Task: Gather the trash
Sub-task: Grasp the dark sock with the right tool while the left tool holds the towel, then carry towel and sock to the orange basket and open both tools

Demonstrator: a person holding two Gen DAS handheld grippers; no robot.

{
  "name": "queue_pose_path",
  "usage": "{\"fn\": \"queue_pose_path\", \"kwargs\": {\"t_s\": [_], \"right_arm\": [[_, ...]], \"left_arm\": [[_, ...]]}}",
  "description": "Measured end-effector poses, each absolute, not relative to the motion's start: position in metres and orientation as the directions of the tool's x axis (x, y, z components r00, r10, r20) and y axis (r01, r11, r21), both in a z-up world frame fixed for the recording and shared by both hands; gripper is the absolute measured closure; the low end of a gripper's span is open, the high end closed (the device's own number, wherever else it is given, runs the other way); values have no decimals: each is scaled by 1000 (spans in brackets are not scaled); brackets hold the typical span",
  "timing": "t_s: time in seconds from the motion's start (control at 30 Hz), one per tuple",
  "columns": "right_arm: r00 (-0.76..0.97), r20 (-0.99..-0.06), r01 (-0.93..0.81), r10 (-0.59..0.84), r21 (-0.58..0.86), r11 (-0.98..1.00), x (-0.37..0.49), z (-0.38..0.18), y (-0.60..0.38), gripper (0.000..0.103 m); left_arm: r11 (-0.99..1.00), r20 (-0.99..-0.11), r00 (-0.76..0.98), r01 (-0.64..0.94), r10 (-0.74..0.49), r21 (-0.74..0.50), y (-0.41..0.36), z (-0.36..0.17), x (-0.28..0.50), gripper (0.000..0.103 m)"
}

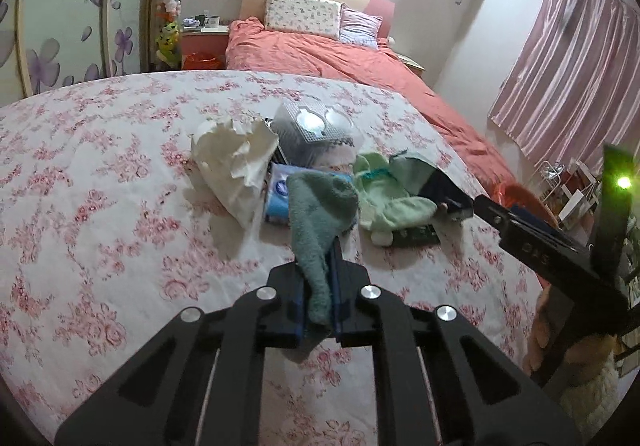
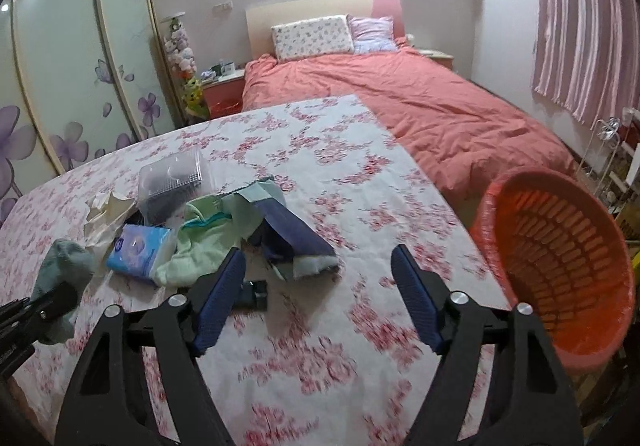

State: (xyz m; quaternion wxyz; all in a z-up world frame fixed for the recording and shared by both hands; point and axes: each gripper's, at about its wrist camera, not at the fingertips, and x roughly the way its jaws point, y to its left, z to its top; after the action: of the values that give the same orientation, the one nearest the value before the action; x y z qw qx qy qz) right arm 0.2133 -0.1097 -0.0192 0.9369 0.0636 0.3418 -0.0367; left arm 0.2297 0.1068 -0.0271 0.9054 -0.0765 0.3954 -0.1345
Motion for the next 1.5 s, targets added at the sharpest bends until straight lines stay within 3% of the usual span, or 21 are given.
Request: {"fn": "queue_pose_path", "kwargs": {"t_s": [0.1, 0.23, 0.33, 0.37, 0.83, 1.5], "right_arm": [[751, -660, 105, -23, 84, 991, 228, -22, -105, 33], [694, -719, 111, -45, 45, 993, 241, -34, -103, 78], [699, -712, 134, -68, 37, 990, 233, -36, -107, 91], [708, -702, 148, -78, 39, 988, 227, -34, -110, 102], [777, -627, 189, -58, 145, 971, 179, -4, -149, 102], [809, -566, 338, -158, 229, 913, 115, 14, -243, 102]], "left_arm": [[953, -697, 651, 170, -299, -249, 110, -26, 234, 92], [954, -698, 652, 161, -295, -254, 113, -26, 236, 92], [954, -697, 654, 164, -295, -250, 112, -25, 233, 92], [954, -696, 654, 165, -296, -250, 111, -24, 233, 92], [928, -673, 639, 248, -373, -279, 70, -10, 217, 92], [791, -595, 529, 486, -605, -372, -75, 14, 198, 92]]}}
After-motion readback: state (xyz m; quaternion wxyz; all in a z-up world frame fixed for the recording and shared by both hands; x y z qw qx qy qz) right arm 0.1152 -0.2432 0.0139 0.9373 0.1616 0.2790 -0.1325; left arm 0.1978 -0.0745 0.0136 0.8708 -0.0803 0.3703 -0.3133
